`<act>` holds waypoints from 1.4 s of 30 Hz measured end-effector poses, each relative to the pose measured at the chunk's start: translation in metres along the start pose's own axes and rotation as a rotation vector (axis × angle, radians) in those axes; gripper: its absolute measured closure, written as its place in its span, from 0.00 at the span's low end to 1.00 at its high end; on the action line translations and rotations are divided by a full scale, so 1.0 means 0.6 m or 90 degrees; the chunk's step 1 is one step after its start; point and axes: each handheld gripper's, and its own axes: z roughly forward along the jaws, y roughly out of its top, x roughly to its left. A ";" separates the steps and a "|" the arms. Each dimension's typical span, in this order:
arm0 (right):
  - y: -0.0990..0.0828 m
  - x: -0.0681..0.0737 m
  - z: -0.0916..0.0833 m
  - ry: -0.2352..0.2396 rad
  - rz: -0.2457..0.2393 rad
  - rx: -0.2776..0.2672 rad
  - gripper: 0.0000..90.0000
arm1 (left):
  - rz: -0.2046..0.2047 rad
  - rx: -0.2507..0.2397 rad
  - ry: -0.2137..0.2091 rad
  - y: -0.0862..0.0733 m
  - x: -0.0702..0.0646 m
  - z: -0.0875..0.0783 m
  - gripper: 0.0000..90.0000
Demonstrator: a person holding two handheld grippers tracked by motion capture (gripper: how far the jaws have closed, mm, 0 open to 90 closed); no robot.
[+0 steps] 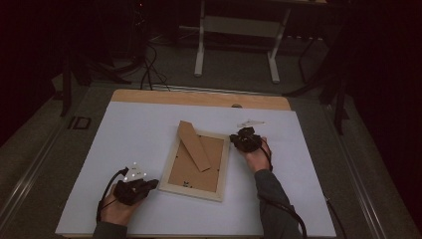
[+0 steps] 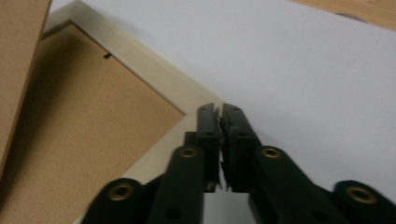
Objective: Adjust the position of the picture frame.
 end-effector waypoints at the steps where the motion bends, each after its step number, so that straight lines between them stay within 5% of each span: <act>1: -0.001 0.001 0.001 -0.004 -0.001 0.006 1.00 | -0.003 0.002 -0.003 -0.001 0.001 0.001 1.00; 7: -0.006 0.005 0.005 -0.009 0.013 0.029 1.00 | 0.022 0.017 -0.013 0.001 -0.010 0.008 1.00; 13: -0.017 0.015 0.010 -0.016 0.007 0.055 1.00 | 0.015 0.018 -0.021 0.000 -0.007 0.009 1.00; 32: -0.053 0.039 -0.017 0.044 0.060 0.078 1.00 | 0.021 0.018 -0.028 0.004 -0.014 0.014 1.00; 42: -0.081 0.066 -0.047 0.060 0.035 0.085 1.00 | 0.023 0.019 -0.028 0.005 -0.016 0.016 1.00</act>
